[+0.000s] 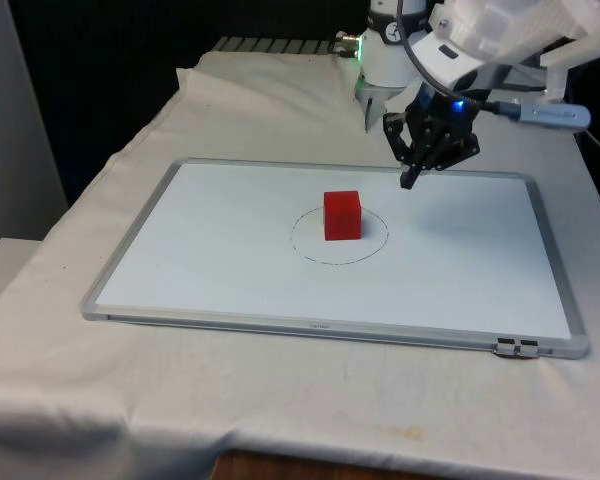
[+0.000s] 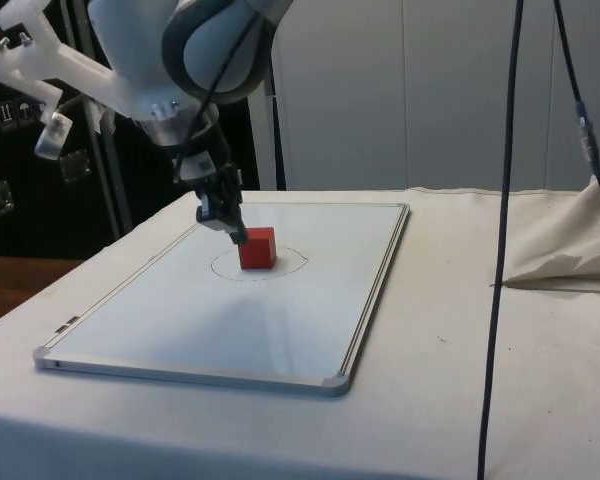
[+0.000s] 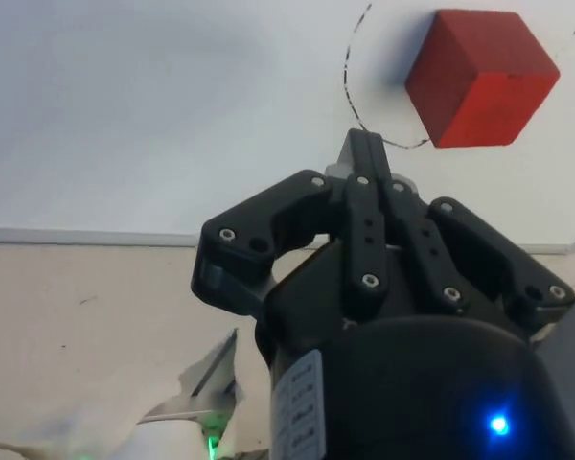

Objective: Push the cube into the marked area.

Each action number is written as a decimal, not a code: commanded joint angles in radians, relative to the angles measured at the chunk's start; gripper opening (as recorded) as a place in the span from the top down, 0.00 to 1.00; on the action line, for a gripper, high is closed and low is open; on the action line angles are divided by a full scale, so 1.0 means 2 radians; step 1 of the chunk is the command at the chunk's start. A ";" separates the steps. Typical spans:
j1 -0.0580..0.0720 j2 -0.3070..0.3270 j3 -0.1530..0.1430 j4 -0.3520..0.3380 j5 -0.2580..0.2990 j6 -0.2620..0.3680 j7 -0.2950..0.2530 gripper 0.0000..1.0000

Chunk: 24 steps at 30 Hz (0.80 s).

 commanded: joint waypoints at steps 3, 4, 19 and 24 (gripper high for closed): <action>-0.002 -0.005 0.002 -0.004 0.015 0.013 0.001 1.00; -0.002 -0.005 0.003 -0.004 0.018 0.015 0.000 1.00; -0.007 -0.005 0.004 -0.009 0.068 0.047 -0.005 1.00; -0.010 -0.005 0.004 -0.010 0.085 0.056 -0.012 1.00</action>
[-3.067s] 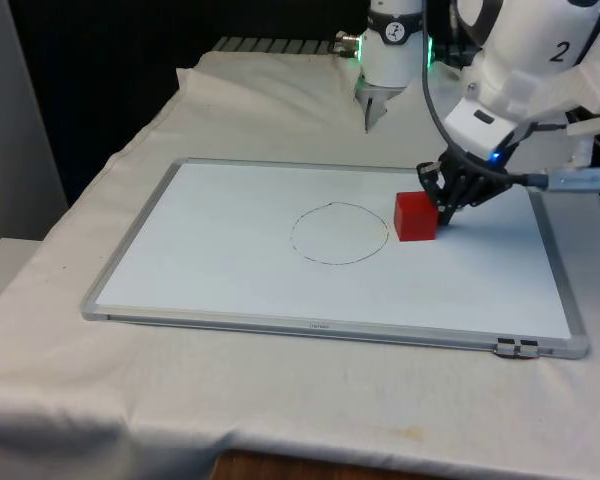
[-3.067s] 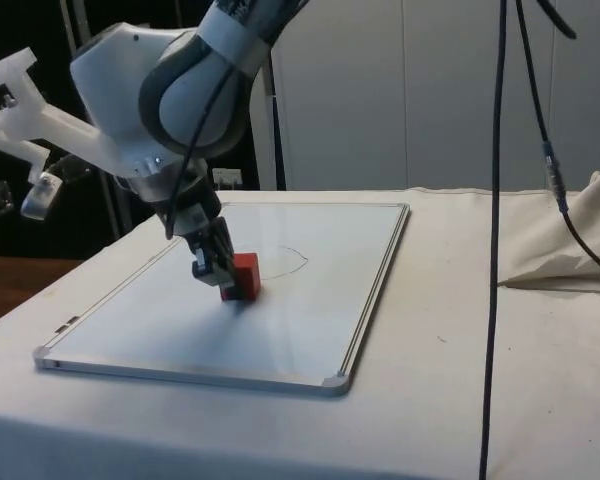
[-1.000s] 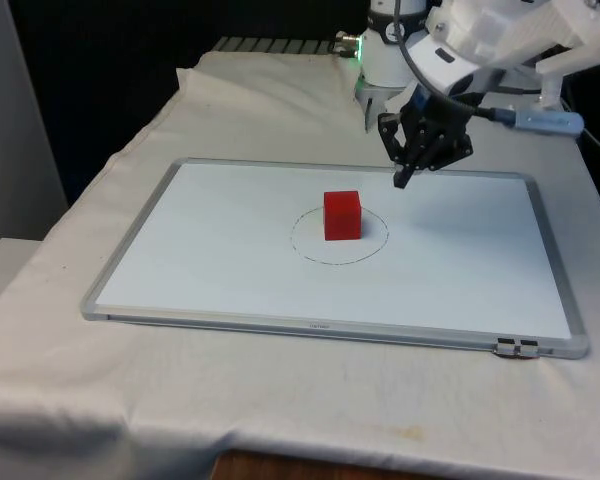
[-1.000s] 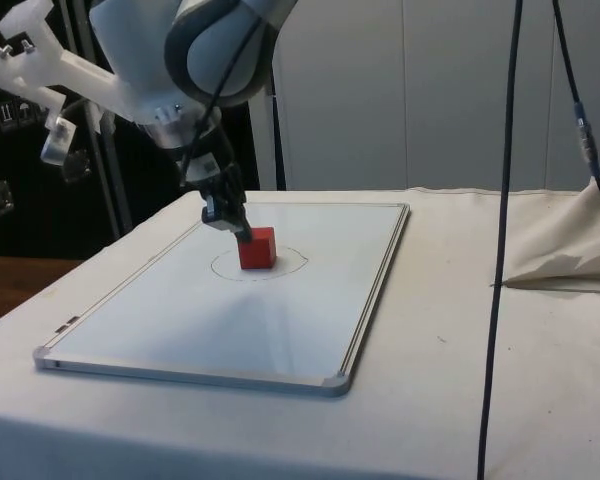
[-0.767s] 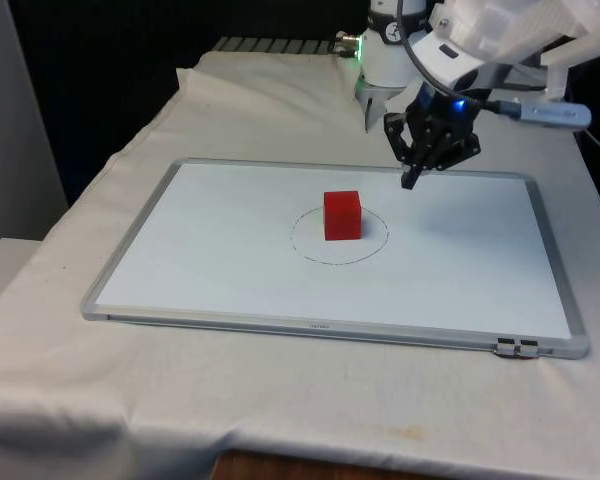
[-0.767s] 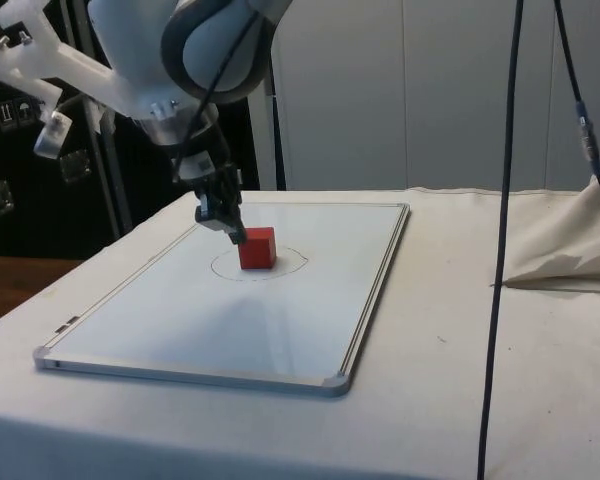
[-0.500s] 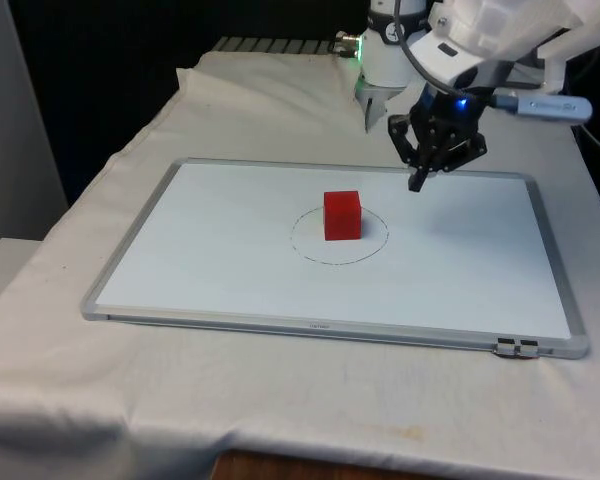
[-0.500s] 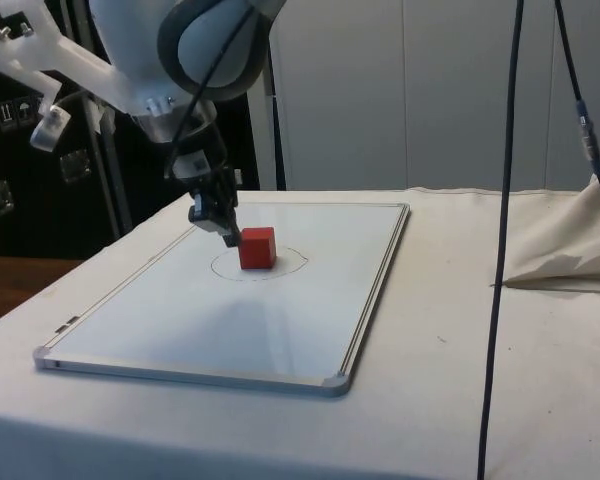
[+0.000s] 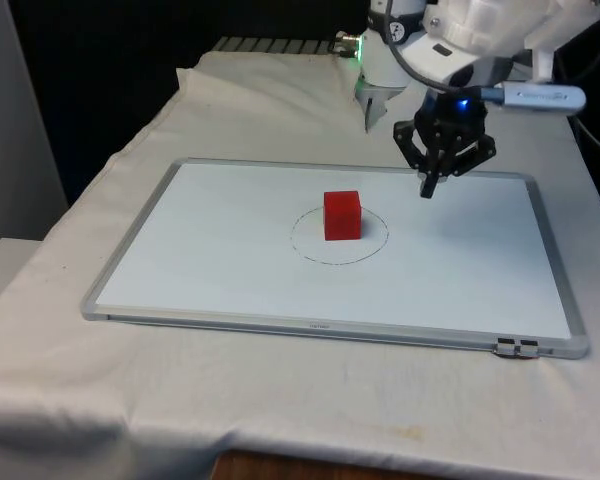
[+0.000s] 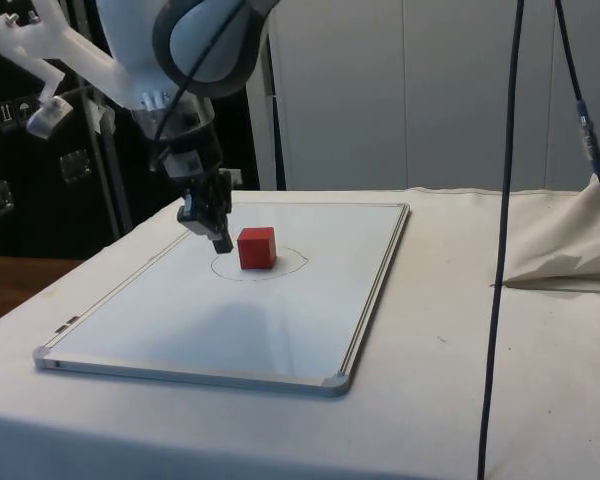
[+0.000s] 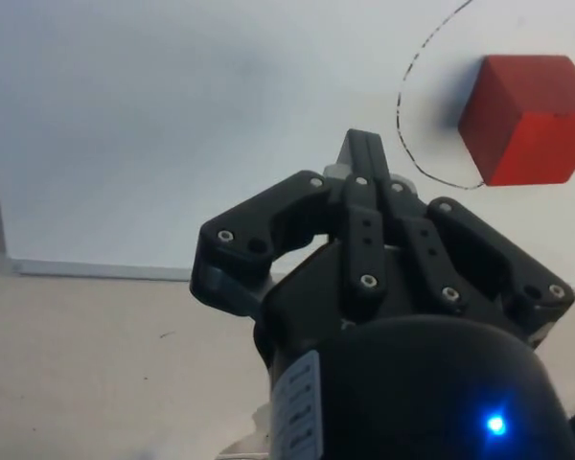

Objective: Push the cube into the marked area.

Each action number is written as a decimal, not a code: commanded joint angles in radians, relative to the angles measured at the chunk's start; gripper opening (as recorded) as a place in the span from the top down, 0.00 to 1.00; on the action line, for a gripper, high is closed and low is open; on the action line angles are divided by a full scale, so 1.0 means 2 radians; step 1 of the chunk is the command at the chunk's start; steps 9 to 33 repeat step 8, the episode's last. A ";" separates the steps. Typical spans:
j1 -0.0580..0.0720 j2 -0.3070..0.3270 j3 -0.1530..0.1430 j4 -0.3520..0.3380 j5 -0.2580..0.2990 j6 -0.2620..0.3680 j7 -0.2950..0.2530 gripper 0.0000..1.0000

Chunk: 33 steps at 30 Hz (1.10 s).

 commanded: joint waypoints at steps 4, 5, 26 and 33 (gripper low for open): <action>-0.008 -0.003 0.003 -0.006 0.022 0.016 -0.017 1.00; -0.009 -0.003 0.003 -0.006 0.029 0.018 -0.023 1.00; -0.010 -0.003 0.002 -0.006 0.032 0.019 -0.026 1.00; -0.010 -0.003 0.002 -0.006 0.032 0.019 -0.026 1.00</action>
